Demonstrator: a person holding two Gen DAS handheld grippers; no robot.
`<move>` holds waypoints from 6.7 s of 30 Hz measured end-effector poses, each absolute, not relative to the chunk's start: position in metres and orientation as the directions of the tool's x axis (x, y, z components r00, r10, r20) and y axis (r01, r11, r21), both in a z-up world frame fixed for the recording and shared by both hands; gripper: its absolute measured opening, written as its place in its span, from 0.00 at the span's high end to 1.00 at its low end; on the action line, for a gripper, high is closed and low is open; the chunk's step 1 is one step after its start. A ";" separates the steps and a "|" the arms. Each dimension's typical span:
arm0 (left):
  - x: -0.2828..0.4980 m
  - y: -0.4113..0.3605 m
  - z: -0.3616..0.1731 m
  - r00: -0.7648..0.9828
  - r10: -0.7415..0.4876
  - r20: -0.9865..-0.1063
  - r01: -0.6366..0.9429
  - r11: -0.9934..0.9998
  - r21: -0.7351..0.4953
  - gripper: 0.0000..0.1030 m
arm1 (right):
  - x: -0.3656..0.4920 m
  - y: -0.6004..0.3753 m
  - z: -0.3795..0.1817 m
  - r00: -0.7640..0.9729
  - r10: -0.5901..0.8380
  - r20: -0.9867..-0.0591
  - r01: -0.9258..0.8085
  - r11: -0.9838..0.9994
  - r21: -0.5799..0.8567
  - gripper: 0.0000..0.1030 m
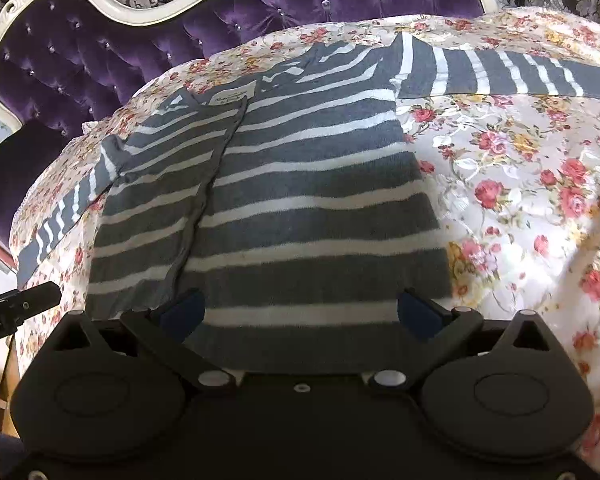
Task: Fold small clothes
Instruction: 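Move the right tool down to the sleeve cuff nearest it, then close the right tool on the sleeve cuff and lift it, then carry the held sleeve across the cardigan body with the right tool, then open the right tool to release the sleeve and withdraw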
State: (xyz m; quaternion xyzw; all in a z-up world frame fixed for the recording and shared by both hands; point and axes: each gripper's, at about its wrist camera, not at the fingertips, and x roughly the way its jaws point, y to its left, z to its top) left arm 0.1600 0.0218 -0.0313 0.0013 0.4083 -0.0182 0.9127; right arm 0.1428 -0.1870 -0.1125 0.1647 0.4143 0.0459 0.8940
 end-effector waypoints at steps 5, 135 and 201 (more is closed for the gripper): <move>0.178 0.023 -0.034 0.663 -0.053 -0.747 0.052 0.998 -0.025 0.18 | 0.158 -0.195 -0.114 0.648 0.248 -0.720 0.056 0.928 0.369 0.01; 0.282 0.081 -0.067 0.662 -0.148 -0.734 0.086 0.989 -0.122 0.01 | 0.295 -0.206 -0.075 0.876 0.129 -0.465 -0.036 0.978 0.203 0.08; 0.272 0.076 -0.082 0.666 -0.126 -0.735 0.090 0.992 -0.089 0.01 | 0.279 -0.230 -0.075 0.897 0.075 -0.435 0.001 0.985 0.172 0.01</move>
